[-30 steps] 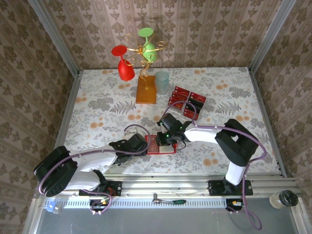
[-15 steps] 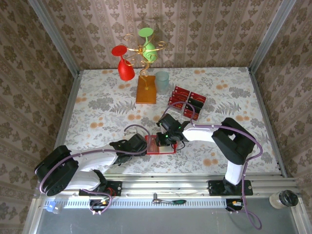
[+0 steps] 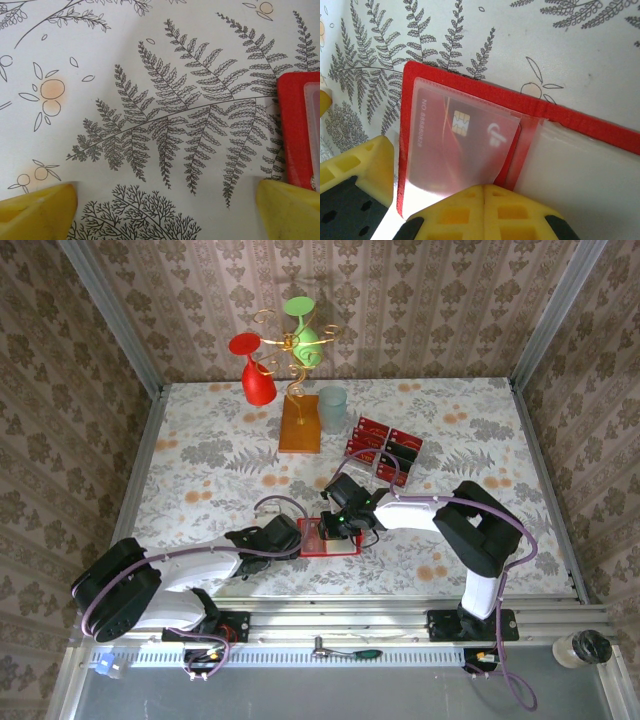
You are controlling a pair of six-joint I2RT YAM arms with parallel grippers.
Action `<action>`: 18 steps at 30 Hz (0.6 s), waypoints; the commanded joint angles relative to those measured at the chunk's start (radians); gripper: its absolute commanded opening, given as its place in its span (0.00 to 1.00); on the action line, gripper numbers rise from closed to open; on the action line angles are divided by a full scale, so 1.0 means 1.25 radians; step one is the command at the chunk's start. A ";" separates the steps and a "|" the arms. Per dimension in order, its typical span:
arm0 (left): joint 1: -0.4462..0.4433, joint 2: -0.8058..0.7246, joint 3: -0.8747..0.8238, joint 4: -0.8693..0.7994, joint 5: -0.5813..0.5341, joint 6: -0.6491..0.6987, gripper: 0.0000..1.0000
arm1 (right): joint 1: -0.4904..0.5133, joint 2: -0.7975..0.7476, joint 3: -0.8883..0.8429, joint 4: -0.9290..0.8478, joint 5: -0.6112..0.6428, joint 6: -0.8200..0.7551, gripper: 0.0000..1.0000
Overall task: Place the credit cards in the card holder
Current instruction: Insert the credit card into the card slot.
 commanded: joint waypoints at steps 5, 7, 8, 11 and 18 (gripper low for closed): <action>0.003 -0.003 -0.002 -0.023 0.001 -0.006 0.94 | 0.006 0.021 0.012 0.012 -0.030 0.016 0.00; 0.004 -0.016 0.001 -0.032 -0.004 0.002 0.95 | 0.007 0.011 0.012 0.010 -0.032 0.015 0.00; 0.004 -0.027 0.004 -0.045 -0.010 0.004 0.96 | 0.007 0.001 0.014 0.007 -0.032 0.014 0.00; 0.011 -0.076 0.012 -0.078 -0.022 0.013 0.99 | 0.004 -0.033 0.023 -0.013 -0.028 0.004 0.00; 0.017 -0.197 0.049 -0.136 -0.019 0.028 1.00 | -0.022 -0.129 0.025 -0.073 0.006 -0.020 0.14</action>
